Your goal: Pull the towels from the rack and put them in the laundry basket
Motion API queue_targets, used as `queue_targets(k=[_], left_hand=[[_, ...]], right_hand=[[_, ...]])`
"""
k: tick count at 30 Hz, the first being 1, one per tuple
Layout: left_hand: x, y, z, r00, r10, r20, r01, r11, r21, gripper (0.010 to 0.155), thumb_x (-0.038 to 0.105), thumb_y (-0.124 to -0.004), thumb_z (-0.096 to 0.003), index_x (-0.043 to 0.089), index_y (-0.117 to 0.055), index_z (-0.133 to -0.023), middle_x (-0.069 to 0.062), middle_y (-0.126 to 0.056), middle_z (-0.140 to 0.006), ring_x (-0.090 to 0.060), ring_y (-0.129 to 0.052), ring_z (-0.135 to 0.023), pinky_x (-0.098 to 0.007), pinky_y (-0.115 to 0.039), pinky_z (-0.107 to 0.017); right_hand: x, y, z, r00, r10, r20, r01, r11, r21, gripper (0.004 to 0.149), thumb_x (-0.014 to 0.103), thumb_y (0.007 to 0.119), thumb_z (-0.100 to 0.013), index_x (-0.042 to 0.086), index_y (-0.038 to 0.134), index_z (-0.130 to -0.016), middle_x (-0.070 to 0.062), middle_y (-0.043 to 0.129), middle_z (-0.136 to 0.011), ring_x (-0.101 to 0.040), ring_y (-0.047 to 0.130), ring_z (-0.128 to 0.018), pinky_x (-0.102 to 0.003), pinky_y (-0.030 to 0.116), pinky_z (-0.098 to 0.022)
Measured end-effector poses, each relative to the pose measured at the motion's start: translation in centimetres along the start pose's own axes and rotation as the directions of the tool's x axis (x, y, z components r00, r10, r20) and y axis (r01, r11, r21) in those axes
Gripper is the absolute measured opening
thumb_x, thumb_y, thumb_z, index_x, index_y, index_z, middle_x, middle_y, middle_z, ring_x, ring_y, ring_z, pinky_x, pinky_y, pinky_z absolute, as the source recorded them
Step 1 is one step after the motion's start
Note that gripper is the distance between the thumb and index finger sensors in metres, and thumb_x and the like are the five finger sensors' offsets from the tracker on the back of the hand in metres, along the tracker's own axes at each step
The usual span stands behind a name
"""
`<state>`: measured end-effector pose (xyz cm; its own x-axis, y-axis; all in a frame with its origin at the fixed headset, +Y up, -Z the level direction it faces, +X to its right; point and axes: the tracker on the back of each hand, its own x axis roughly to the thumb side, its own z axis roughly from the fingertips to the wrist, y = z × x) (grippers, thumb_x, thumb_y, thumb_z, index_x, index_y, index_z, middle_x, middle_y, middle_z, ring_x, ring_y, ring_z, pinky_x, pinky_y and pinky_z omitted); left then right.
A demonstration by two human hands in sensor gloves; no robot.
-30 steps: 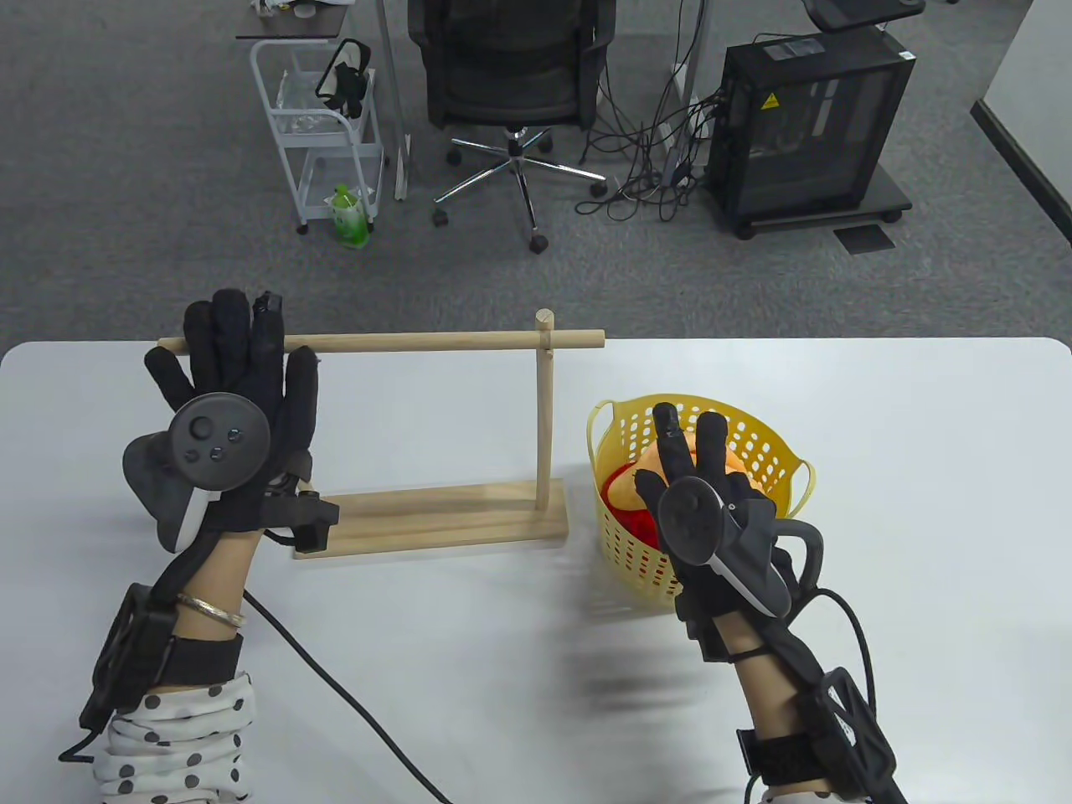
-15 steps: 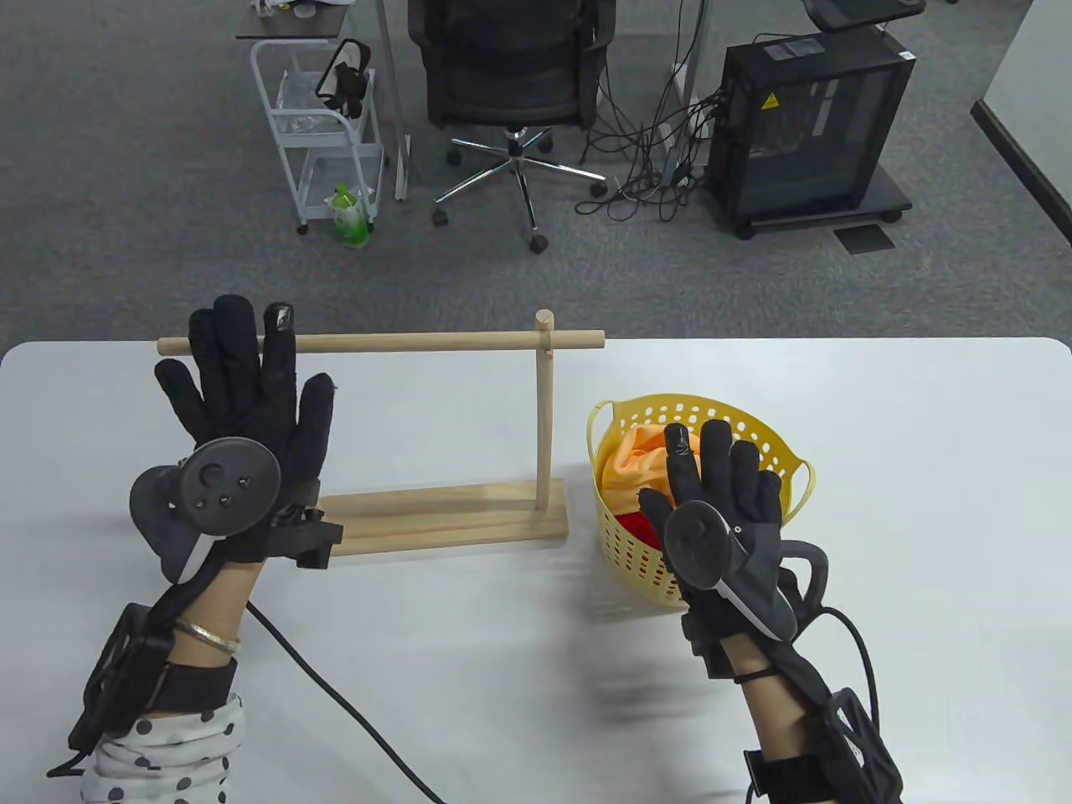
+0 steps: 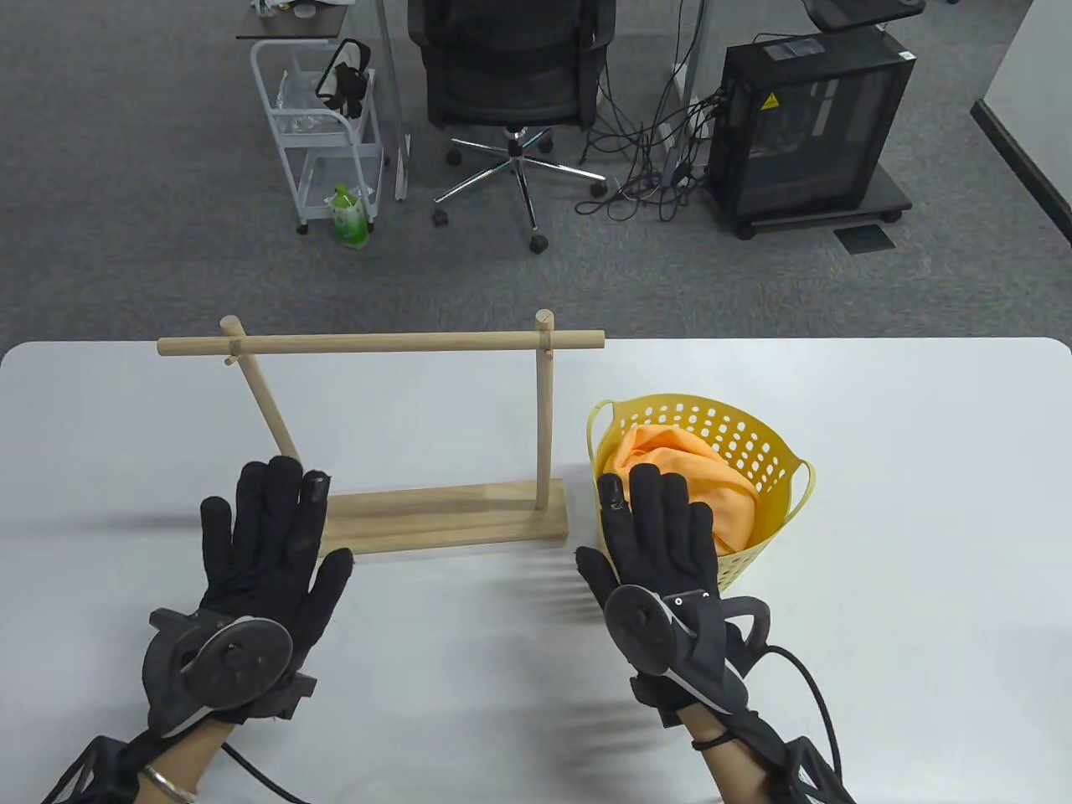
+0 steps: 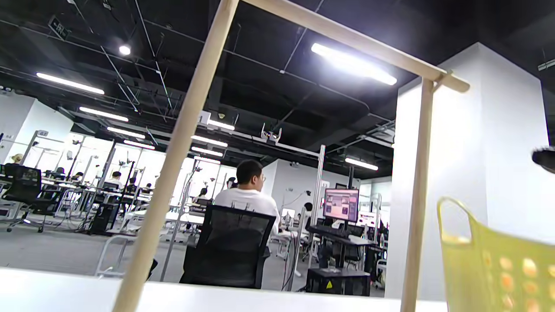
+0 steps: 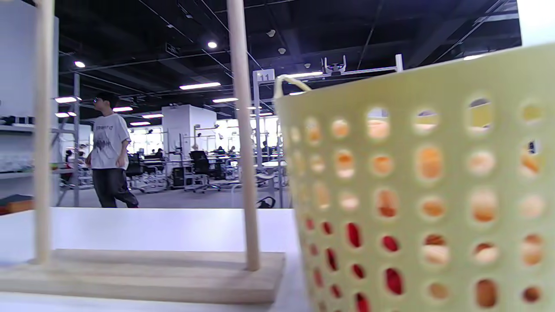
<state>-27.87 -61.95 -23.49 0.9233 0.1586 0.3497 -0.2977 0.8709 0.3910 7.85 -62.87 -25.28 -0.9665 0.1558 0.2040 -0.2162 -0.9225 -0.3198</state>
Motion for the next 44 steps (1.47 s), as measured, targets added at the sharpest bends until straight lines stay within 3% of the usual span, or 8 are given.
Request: queue_targets(k=[5,12,22,26,44], left_hand=[[-0.6,-1.7,3.3,0.997,0.064,-0.037,-0.066,0.996,-0.064,0.071,0.057,-0.040,-0.0655,0.025,-0.027,-0.128,-0.002,-0.018,-0.135,-0.028,-0.012,-0.123,-0.050,-0.005,-0.088],[-1.0,-4.8,6.6,0.999,-0.008,-0.049,0.000,0.989,-0.147,0.071,0.057,-0.039,-0.0654,0.024,-0.026,-0.127,-0.004,-0.019,-0.134,-0.030,-0.012,-0.122,-0.051,-0.006,-0.087],[-2.9,-7.2,6.6,0.995,0.071,-0.077,-0.091,0.947,-0.308,0.070,0.056,-0.039,-0.0644,0.026,-0.023,-0.126,0.000,-0.014,-0.133,-0.026,-0.007,-0.121,-0.049,0.001,-0.085],[-3.1,-8.1,6.6,0.993,0.096,-0.065,-0.113,0.927,-0.358,0.070,0.056,-0.040,-0.0643,0.026,-0.023,-0.125,0.000,-0.013,-0.133,-0.026,-0.006,-0.121,-0.048,0.001,-0.084],[-3.6,-8.4,6.6,0.991,0.103,-0.088,-0.127,0.924,-0.360,0.070,0.056,-0.040,-0.0640,0.027,-0.022,-0.125,0.001,-0.013,-0.133,-0.025,-0.006,-0.120,-0.048,0.002,-0.084]], right_hand=[[1.6,1.2,1.4,0.999,-0.014,0.042,0.013,1.000,0.024,0.070,0.055,0.045,-0.061,0.023,0.032,-0.122,-0.010,0.020,-0.125,-0.039,0.028,-0.113,-0.052,0.027,-0.083],[3.0,3.7,3.3,0.995,-0.015,0.103,0.007,0.998,0.070,0.070,0.055,0.045,-0.061,0.022,0.034,-0.122,-0.011,0.021,-0.125,-0.039,0.029,-0.113,-0.052,0.027,-0.083],[2.6,7.9,4.9,0.996,-0.030,0.088,0.015,0.986,0.168,0.070,0.055,0.044,-0.061,0.023,0.030,-0.122,-0.010,0.018,-0.124,-0.038,0.026,-0.113,-0.052,0.025,-0.083],[2.1,8.9,5.3,0.993,-0.008,0.115,-0.010,0.988,0.153,0.070,0.054,0.043,-0.061,0.023,0.028,-0.121,-0.010,0.016,-0.123,-0.038,0.024,-0.112,-0.052,0.025,-0.083],[1.9,9.3,5.5,0.994,-0.045,0.103,0.021,0.974,0.224,0.070,0.054,0.043,-0.061,0.023,0.025,-0.121,-0.010,0.014,-0.122,-0.038,0.022,-0.112,-0.052,0.023,-0.082]])
